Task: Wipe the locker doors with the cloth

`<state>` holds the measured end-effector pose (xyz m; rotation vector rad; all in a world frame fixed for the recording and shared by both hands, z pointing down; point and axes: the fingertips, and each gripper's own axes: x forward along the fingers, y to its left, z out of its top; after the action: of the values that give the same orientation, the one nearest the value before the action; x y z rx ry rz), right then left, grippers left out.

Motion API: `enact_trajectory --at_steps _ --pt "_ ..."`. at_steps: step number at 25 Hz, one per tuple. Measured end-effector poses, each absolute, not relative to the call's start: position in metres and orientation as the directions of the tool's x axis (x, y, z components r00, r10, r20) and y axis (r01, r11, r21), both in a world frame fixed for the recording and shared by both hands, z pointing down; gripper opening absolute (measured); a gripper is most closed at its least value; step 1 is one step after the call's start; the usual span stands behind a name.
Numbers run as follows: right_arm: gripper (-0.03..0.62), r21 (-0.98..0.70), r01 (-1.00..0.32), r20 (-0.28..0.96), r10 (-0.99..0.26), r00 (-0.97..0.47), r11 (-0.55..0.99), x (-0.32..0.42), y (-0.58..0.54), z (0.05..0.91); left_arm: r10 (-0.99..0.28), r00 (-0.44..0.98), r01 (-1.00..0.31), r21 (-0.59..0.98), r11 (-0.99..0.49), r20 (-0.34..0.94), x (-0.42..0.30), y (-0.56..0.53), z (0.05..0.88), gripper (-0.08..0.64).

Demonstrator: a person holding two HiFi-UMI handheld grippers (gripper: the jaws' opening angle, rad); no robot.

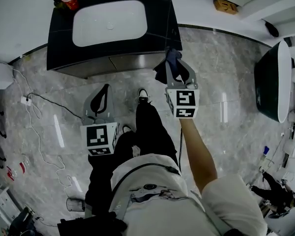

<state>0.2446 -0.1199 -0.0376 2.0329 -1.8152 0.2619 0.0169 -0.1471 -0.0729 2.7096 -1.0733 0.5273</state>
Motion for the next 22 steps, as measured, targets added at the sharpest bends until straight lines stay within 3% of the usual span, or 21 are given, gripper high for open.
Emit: enact_trajectory --at_steps 10,17,22 --pt "0.094 0.23 -0.973 0.346 -0.931 0.118 -0.037 0.207 -0.067 -0.042 -0.629 0.672 -0.699 0.053 -0.713 0.391 -0.029 -0.107 -0.033 0.003" --pt "0.094 0.265 -0.964 0.263 -0.964 0.042 0.03 0.207 -0.071 0.019 -0.67 0.651 -0.726 0.035 -0.687 0.356 -0.015 -0.114 0.066 0.003" --pt "0.094 0.338 -0.94 0.181 -0.983 0.008 0.054 0.228 -0.082 0.108 -0.702 0.641 -0.735 -0.013 -0.678 0.31 0.006 -0.131 0.167 0.003"
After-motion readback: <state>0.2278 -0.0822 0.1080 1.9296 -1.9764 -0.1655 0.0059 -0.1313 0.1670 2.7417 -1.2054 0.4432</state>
